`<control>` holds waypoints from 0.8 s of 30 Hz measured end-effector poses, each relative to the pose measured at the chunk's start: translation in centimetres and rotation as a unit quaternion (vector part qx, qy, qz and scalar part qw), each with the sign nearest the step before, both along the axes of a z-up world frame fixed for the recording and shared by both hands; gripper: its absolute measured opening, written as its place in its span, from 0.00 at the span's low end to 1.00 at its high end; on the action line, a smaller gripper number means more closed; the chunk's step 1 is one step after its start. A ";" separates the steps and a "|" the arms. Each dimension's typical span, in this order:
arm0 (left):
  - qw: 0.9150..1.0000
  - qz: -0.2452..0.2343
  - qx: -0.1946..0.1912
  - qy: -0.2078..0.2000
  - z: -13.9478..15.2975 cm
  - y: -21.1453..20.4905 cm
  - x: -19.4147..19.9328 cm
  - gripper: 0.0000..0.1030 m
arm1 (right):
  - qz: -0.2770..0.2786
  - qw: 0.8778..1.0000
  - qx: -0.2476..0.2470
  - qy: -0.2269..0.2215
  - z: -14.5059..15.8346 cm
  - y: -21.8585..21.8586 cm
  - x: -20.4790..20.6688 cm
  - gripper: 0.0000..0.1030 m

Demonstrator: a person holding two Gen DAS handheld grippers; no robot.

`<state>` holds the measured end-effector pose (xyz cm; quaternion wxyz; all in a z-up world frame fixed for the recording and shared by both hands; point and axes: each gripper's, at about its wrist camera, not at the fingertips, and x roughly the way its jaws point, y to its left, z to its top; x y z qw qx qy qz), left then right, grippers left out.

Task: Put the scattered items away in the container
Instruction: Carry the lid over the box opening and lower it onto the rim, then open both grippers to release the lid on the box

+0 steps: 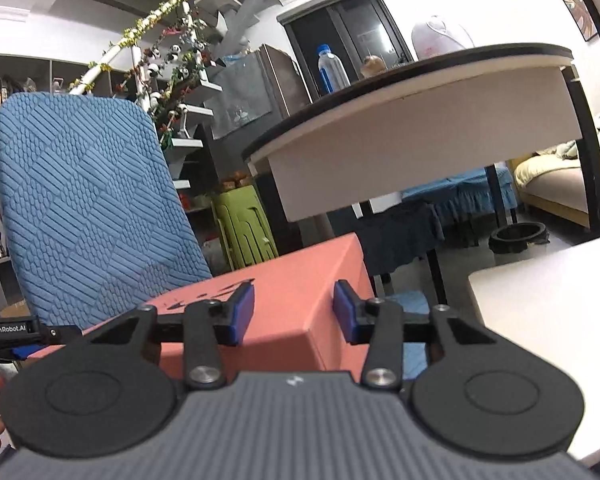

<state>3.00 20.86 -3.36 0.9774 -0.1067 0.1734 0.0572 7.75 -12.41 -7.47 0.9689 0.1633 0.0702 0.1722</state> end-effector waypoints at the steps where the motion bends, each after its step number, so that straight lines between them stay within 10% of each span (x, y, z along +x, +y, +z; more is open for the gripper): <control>1: 1.000 0.001 0.002 0.001 -0.2 -0.1 0.0 0.82 | 0.000 1.000 0.001 0.005 -0.2 -0.1 0.1 0.41; 24: 0.996 -0.016 0.059 -0.072 2.3 -8.9 -7.6 0.93 | 0.020 0.998 -0.055 -0.012 2.7 -3.0 -6.0 0.32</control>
